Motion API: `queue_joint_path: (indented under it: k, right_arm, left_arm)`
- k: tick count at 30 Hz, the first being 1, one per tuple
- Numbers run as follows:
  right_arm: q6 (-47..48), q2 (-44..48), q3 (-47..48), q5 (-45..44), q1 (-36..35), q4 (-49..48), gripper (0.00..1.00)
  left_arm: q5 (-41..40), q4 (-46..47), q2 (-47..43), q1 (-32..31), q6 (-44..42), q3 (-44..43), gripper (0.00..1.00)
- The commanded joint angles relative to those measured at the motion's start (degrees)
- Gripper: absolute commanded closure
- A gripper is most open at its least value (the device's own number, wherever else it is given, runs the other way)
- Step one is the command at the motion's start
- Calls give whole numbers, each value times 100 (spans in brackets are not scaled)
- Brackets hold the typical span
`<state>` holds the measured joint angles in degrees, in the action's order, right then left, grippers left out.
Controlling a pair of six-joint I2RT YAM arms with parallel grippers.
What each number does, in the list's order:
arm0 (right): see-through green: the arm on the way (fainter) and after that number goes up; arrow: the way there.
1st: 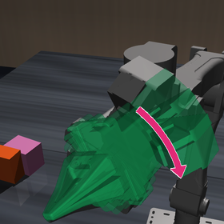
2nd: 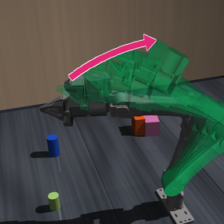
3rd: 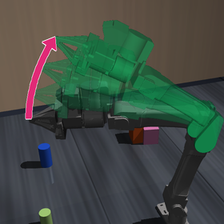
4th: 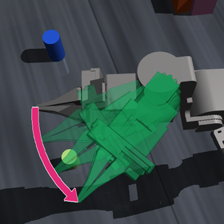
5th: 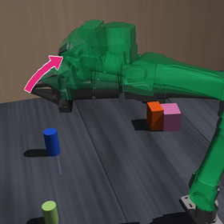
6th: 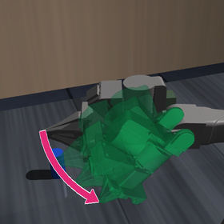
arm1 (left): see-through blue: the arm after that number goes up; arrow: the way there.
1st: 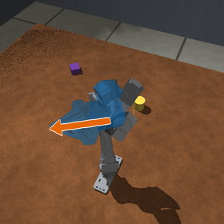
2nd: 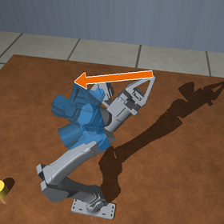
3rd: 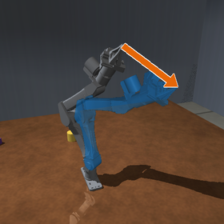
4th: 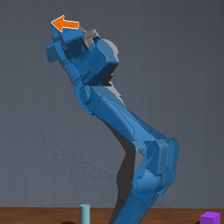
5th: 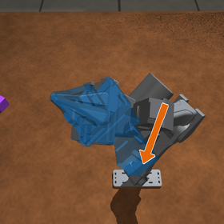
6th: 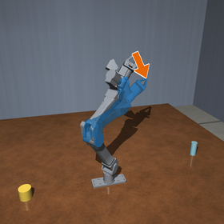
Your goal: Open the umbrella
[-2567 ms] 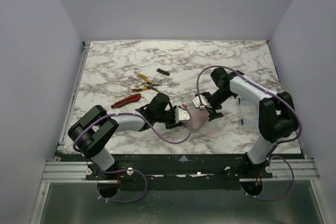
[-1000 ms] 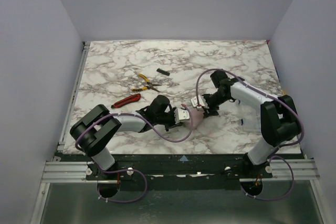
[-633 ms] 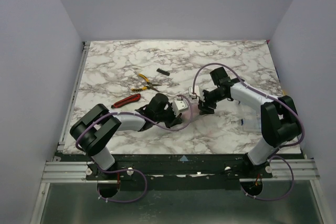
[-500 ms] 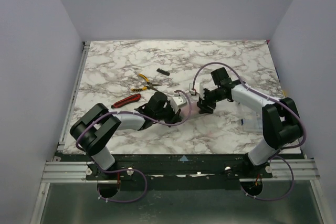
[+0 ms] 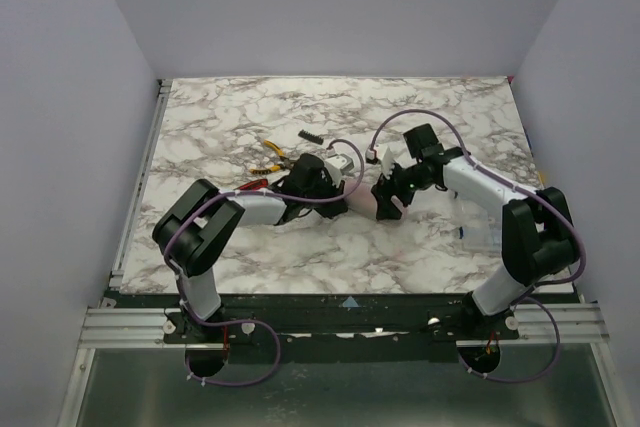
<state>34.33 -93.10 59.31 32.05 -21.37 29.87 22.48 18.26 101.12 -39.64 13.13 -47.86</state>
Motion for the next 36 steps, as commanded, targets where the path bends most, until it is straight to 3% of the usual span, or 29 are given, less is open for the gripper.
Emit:
queue_joint_path:
  k: [1,3,7,12,17,24,29,36]
  right_arm:
    - [-137,-121,293,933,-74,1828,15]
    - [-304,-204,592,1178,-57,2113,14]
    - [-1353,-486,1120,1244,91,1734,14]
    - [-2611,-952,1445,419,189,896,15]
    - [-3034,-1316,1540,94,194,530,15]
    - [-3626,-1747,1429,334,194,63,16]
    - [-3921,-1909,1347,421,194,-161,27]
    - [-4441,-1984,1242,95,193,-552,30]
  left_arm:
    - [46,-150,209,263,-68,-395,100]
    - [148,-156,232,279,-194,-450,100]
    - [290,-104,266,275,-348,-512,100]
    - [375,-137,259,281,-479,-567,100]
    - [388,-165,251,288,-576,-543,100]
    - [424,-147,260,284,-703,-518,100]
    - [482,-191,251,249,-732,-499,100]
    - [500,-243,36,-217,-892,-193,100]
